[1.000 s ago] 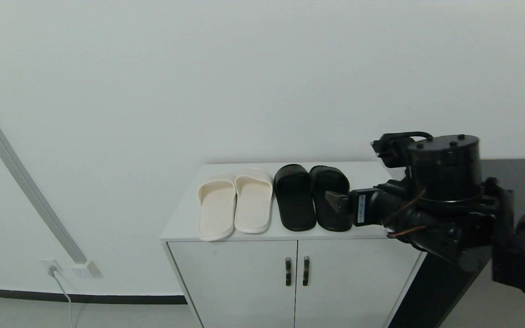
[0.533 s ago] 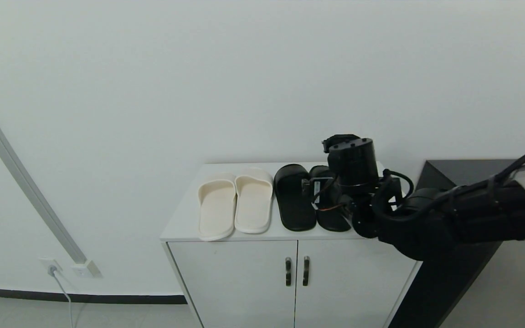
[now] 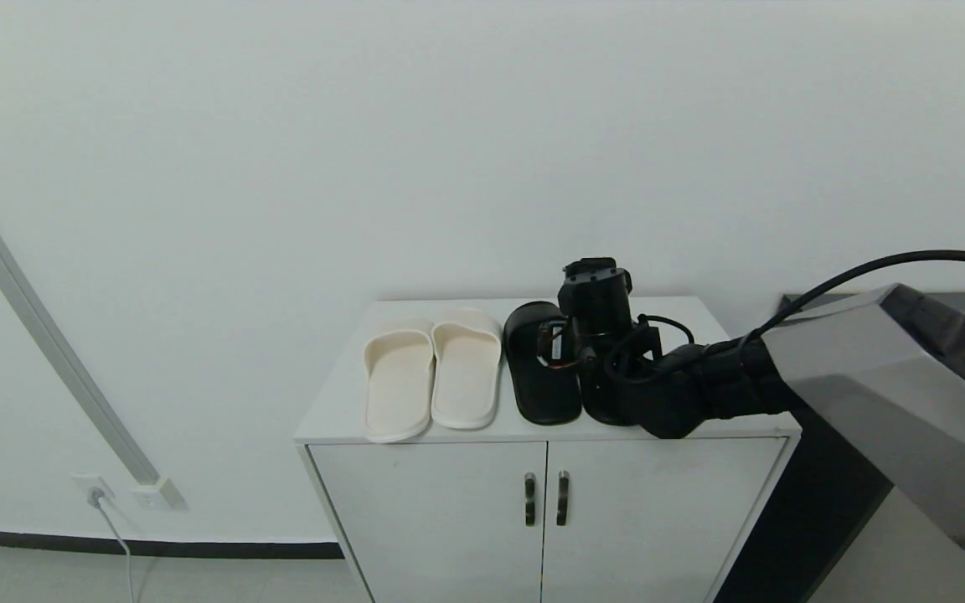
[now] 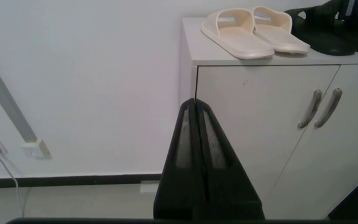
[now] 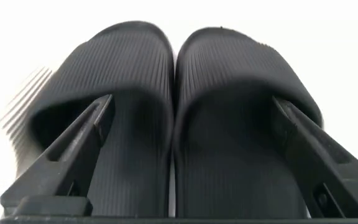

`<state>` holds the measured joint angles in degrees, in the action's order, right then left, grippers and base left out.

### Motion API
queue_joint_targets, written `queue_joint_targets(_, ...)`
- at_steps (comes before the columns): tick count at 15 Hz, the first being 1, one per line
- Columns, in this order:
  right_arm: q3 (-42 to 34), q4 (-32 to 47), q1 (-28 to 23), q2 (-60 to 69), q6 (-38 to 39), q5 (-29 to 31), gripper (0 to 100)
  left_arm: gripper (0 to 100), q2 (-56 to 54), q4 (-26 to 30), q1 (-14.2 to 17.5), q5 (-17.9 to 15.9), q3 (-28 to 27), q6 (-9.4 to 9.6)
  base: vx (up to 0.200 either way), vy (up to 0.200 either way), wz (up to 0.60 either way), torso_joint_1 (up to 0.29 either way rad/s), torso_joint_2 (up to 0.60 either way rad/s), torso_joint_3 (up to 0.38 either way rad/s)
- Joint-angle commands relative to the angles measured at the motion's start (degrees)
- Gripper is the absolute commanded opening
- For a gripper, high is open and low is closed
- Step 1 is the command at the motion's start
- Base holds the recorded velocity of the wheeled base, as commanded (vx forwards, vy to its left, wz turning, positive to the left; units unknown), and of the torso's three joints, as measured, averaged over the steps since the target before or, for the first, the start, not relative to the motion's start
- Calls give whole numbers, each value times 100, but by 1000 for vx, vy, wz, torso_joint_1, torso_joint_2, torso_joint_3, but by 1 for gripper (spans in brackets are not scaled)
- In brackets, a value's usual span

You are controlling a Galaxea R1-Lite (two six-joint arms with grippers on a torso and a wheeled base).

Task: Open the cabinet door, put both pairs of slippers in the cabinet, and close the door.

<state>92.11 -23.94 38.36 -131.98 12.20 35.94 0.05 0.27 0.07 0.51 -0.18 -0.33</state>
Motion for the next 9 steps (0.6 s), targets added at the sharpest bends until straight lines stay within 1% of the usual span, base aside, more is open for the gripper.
queue_joint_targets(1,536,4,-136,-557,-130,-25,100,0,4,0,1,2,1,-2,0,0,0,0,0,0)
queue_joint_targets(4,949,48,-163,-812,-157,-34,100,0,4,0,1,2,1,-2,0,0,0,0,0,0)
queue_joint_targets(6,1010,65,-163,-821,-157,-34,100,0,4,0,1,2,1,-2,0,0,0,0,0,0)
queue_joint_targets(7,1010,65,-163,-812,-166,-34,0,0,4,0,1,2,1,-2,0,0,0,0,0,0)
queue_joint_targets(9,1002,65,-163,-803,-166,-34,0,0,4,0,1,2,1,-2,0,0,0,0,0,0)
